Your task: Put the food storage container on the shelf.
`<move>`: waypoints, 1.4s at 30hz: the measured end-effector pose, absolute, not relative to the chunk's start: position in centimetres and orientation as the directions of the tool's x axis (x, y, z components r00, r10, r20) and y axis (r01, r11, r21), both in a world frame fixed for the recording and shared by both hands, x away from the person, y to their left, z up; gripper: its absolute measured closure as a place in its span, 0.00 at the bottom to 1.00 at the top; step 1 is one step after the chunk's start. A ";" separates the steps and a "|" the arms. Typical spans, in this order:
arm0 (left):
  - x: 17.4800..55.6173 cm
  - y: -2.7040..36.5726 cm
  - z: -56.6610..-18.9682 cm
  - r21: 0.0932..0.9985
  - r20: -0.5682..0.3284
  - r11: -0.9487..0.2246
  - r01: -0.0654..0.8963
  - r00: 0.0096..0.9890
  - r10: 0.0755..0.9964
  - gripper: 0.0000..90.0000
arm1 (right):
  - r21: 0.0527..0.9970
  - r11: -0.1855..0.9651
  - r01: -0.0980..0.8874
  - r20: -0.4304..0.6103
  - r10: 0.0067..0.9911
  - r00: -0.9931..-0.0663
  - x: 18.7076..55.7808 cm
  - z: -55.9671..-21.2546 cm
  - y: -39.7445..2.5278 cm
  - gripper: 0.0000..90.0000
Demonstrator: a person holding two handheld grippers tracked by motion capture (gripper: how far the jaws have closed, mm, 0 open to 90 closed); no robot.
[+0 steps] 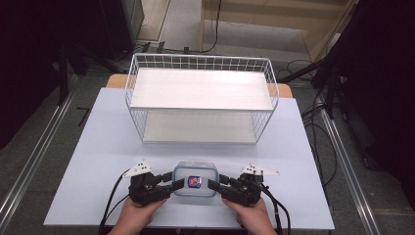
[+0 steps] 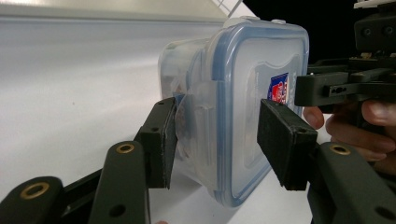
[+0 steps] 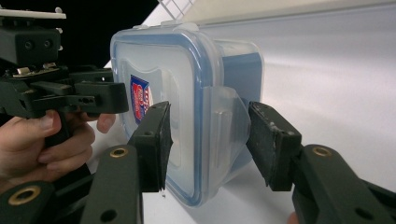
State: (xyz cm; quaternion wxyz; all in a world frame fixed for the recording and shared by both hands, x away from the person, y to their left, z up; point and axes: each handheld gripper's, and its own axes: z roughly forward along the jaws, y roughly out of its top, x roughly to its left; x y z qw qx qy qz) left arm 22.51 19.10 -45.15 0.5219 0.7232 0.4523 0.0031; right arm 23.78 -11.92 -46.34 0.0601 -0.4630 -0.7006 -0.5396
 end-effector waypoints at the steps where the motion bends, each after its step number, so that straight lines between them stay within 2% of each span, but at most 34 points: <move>1: 22.4 19.1 -45.1 0.763 -0.462 -0.046 0.645 0.594 0.659 0.54 | 0.704 -0.013 0.710 0.582 0.582 -0.567 23.7 -46.2 -11.9 0.58; 22: 21.3 18.7 -42.8 0.869 -0.342 -0.047 0.492 0.667 0.662 0.54 | 0.834 -0.009 0.552 0.449 0.593 -0.668 22.7 -43.7 -12.2 0.57; 42: 21.3 18.5 -39.1 0.931 -0.243 -0.048 0.362 0.712 0.659 0.54 | 0.903 -0.029 0.428 0.360 0.593 -0.720 22.5 -40.3 -12.4 0.57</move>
